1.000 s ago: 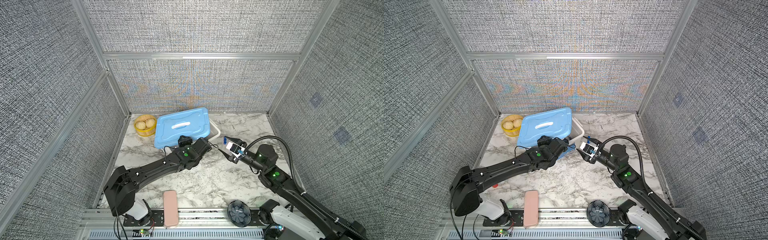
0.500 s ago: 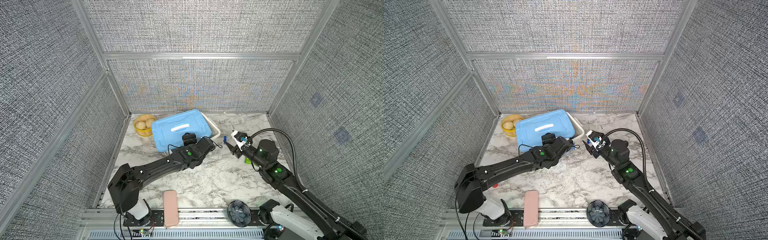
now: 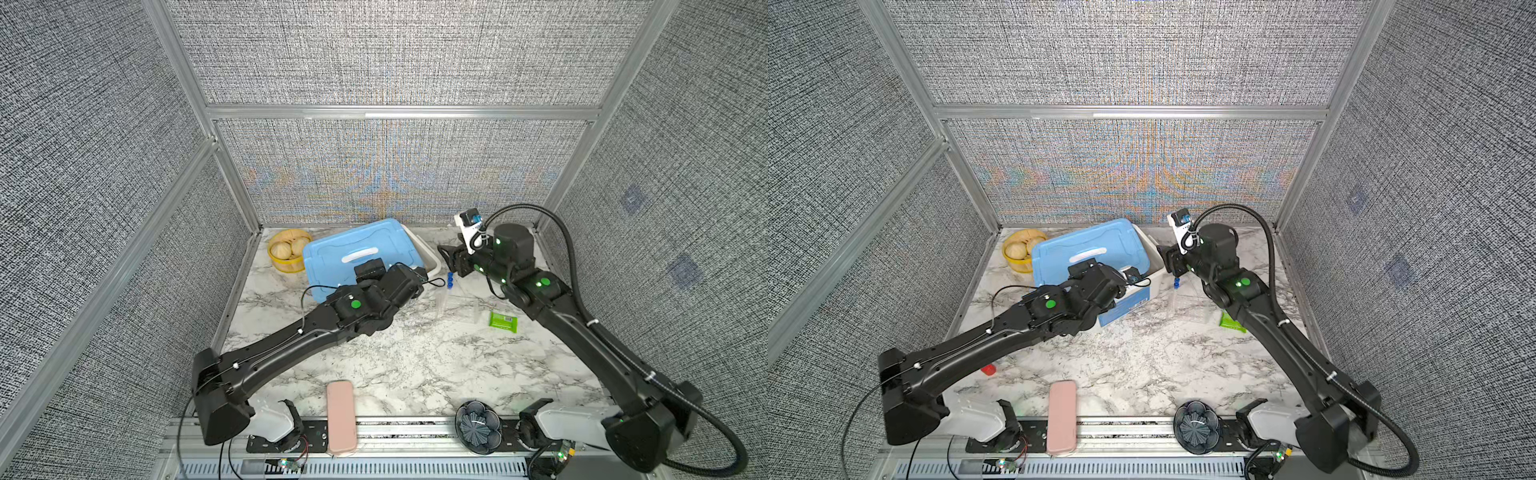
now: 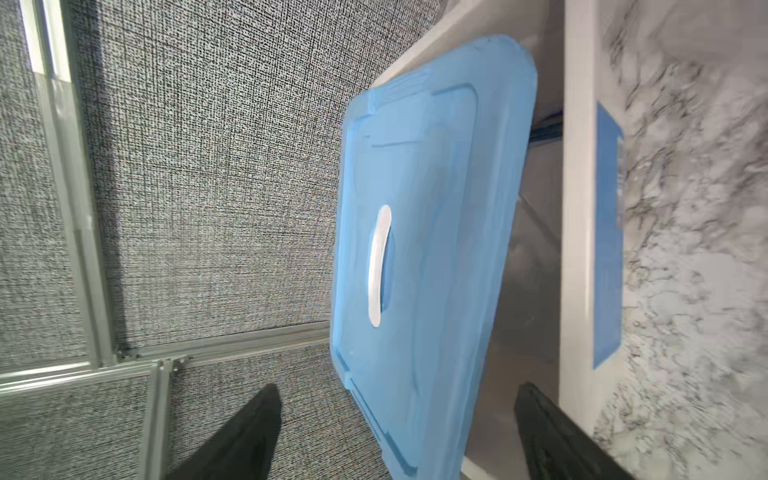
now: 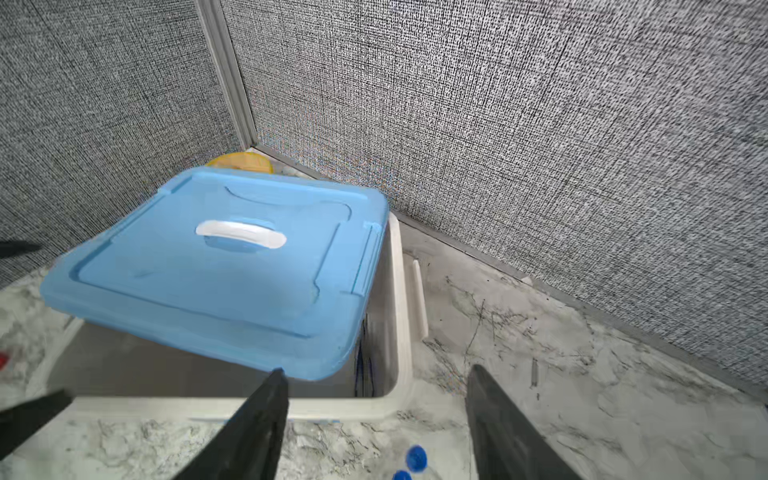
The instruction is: Organize the chemistry lab equipment
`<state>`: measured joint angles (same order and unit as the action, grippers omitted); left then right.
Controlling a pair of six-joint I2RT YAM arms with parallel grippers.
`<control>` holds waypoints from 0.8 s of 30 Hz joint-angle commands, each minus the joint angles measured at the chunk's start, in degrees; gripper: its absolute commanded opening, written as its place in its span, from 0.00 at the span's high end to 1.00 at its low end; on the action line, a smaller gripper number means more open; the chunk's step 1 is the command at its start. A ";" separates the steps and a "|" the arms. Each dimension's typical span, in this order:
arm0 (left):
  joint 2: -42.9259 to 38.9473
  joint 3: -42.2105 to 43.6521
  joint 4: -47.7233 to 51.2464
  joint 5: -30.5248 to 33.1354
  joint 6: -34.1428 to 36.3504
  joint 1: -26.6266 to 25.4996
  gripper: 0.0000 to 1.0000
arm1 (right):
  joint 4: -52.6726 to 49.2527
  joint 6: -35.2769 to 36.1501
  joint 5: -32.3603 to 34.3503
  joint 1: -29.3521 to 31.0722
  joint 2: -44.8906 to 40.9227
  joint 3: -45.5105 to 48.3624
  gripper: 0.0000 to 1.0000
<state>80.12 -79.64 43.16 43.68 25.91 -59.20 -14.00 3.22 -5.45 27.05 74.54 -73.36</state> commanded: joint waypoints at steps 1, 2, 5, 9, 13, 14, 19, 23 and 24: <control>-5.01 0.09 3.23 -9.12 -9.87 1.03 0.01 | -9.61 -6.68 -4.54 0.05 5.72 -6.02 0.35; -7.07 -0.13 3.42 -13.26 -12.61 3.03 0.01 | -10.65 -7.88 -5.93 0.11 8.02 -8.26 0.35; -12.19 -0.11 3.71 -25.31 -21.34 10.73 0.01 | -14.76 -10.41 -7.90 0.06 13.74 -14.39 0.35; -15.72 0.69 4.88 -29.67 -34.70 20.66 0.01 | -19.21 -10.59 -9.35 0.20 20.17 -20.68 0.35; -14.82 3.49 6.47 -38.79 -45.56 30.58 0.01 | -20.66 -12.50 -12.52 0.28 24.42 -23.81 0.34; -13.92 4.38 6.64 -41.29 -47.92 33.01 0.01 | -21.04 -12.85 -12.81 0.36 25.41 -24.53 0.34; -12.57 8.89 4.56 -45.40 -53.54 42.44 0.01 | -24.07 -14.62 -11.47 0.18 30.19 -28.28 0.32; -11.98 10.55 4.22 -46.39 -56.41 49.35 0.01 | -24.75 -15.93 -11.25 0.27 32.79 -30.10 0.32; -11.52 10.79 3.97 -47.38 -56.87 50.22 0.01 | -24.67 -16.22 -11.32 0.27 33.35 -30.25 0.31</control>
<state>67.96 -69.21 48.34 -0.16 -27.03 -11.09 -37.19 -11.33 -16.67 27.22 107.00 -102.89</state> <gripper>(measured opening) 0.992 0.684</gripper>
